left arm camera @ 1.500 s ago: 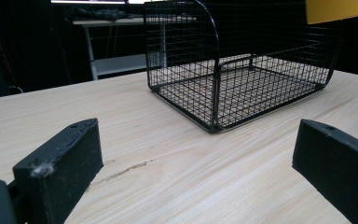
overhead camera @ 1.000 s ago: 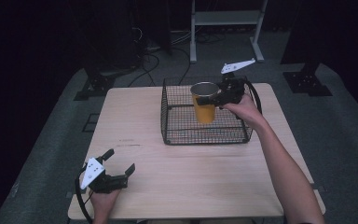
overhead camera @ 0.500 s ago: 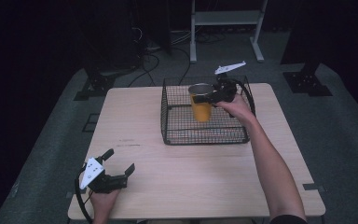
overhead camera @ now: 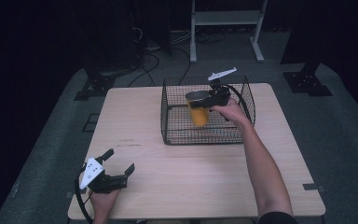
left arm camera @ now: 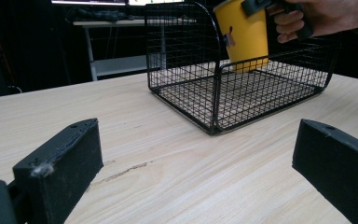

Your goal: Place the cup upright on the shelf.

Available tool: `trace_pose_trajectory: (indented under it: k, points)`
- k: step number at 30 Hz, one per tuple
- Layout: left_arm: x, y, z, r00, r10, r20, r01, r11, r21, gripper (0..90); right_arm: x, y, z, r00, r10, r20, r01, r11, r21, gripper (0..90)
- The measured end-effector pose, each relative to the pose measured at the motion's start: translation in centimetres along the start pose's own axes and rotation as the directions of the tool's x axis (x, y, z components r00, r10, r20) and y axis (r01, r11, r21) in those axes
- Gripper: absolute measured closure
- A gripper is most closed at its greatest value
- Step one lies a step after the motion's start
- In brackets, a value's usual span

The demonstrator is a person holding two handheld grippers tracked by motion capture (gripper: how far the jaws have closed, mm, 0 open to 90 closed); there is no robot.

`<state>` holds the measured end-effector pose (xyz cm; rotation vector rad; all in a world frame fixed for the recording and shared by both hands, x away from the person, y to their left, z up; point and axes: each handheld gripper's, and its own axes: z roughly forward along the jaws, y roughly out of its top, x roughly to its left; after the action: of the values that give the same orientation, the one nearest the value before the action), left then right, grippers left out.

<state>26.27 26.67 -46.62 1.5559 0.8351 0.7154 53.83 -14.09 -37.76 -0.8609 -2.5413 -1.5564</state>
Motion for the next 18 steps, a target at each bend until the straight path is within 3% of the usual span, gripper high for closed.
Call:
trace_pose_trajectory:
  k: [18]
  points:
    - [0.1,0.0,0.0,1.0,-0.004,0.003,0.004,1.0,-0.006,0.8,-0.8,-0.8,1.9,0.9994,0.0,0.035,-0.001,1.0,0.029,11.6]
